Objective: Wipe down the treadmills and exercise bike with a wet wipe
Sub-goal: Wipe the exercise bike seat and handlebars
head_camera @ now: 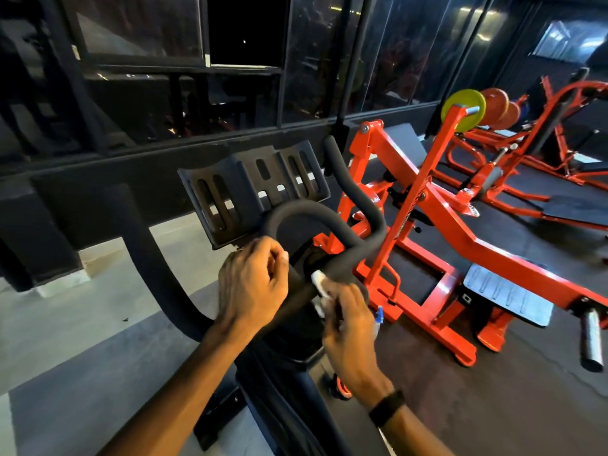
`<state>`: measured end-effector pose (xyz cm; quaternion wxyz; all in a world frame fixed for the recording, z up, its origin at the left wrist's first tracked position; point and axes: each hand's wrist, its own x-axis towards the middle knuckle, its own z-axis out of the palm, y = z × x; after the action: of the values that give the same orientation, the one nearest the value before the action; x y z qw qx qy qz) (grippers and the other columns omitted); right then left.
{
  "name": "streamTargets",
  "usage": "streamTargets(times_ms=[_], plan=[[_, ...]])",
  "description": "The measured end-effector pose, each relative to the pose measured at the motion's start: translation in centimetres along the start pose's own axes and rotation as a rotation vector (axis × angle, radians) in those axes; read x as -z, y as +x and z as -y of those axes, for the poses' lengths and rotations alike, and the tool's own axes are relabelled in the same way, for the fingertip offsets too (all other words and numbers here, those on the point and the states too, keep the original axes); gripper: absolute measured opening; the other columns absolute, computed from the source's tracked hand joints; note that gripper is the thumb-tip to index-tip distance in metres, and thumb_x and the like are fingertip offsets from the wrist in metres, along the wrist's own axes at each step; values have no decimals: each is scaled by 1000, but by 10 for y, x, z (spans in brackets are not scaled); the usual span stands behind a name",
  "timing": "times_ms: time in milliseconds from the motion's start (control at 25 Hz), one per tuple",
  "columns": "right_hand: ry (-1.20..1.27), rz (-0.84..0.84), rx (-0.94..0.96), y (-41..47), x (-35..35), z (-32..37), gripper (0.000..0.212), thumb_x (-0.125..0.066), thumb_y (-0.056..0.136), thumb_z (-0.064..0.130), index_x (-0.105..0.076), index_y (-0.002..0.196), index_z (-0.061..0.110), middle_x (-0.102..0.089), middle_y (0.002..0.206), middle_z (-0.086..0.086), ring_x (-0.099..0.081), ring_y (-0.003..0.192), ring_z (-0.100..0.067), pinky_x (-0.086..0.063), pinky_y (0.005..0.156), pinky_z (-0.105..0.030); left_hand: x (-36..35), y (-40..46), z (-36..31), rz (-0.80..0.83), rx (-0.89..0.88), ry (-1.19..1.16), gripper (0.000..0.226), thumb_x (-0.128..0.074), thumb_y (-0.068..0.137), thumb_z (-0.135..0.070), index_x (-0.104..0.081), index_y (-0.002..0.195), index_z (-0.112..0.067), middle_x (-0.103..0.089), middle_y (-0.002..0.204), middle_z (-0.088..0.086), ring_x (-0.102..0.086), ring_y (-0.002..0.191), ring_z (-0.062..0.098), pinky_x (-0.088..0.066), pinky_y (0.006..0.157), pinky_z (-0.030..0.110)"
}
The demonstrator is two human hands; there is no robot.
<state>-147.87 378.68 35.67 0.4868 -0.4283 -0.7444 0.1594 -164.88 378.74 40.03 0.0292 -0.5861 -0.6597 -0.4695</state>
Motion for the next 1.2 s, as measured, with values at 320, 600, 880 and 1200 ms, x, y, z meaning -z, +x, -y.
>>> streamTargets(times_ms=[320,600,880,1200], plan=[[-48,88,-406,17,40,-36,39,-58,88,-20,-59,126,-13,-43,94,19,-51,84,27,-37,75,3,-14,4,-2,11,-63,77,11,-69,89,-10,-62,82,-14,-62,76,1,-46,60,13,-35,63,30],[-22,273,98,-15,31,5,58,-56,84,-13,-65,129,22,-53,102,3,-56,91,-3,-47,79,-12,-13,6,2,-12,-43,34,16,-50,96,-21,-61,86,-14,-65,74,1,-53,59,17,-34,62,29],[-568,431,43,141,-8,-5,14,-62,93,12,-69,100,3,-67,96,-9,-62,103,-34,-45,80,-38,-4,10,5,-126,323,-169,30,-35,93,-29,-63,90,-18,-64,77,-3,-52,70,14,-34,66,32],[-409,543,-27,134,-23,9,12,-66,88,11,-70,97,3,-70,95,-13,-66,95,-30,-49,83,-36,-3,13,8,-189,460,-203,23,-47,96,-8,-60,86,-24,-52,63,-7,-48,62,4,-29,57,25]])
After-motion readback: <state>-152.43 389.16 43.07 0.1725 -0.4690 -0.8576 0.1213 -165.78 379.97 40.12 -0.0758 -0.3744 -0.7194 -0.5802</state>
